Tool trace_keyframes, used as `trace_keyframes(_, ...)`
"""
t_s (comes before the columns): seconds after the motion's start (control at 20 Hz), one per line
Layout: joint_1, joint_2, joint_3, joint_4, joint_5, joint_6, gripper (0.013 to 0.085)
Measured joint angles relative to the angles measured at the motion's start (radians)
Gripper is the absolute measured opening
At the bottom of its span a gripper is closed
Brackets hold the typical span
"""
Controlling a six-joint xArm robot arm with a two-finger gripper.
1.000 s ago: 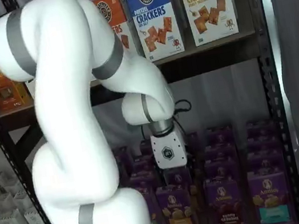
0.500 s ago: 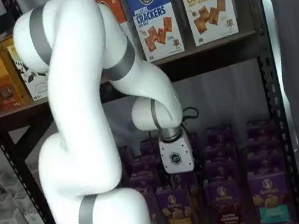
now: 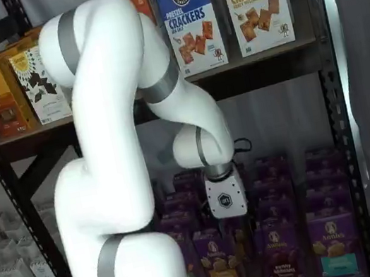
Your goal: Pick up the purple box with a brown patch in the center, on the bottom shelf, the fifth box from the left
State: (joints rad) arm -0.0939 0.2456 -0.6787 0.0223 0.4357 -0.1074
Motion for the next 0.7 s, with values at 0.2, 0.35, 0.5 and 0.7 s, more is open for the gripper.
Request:
trace_keyframes(0.2,-0.006,0.025,-0.015,0.016,-0.029,-0.021,0.085)
trace_keyframes(0.35,-0.011,0.05,-0.035,0.051,-0.038,-0.059,0.085)
trace_keyframes(0.5,-0.021,0.081,-0.066,0.025,-0.032,-0.044,0.085)
trace_keyframes(0.7,-0.024,0.117,-0.095,0.066,-0.049,-0.087,0.085)
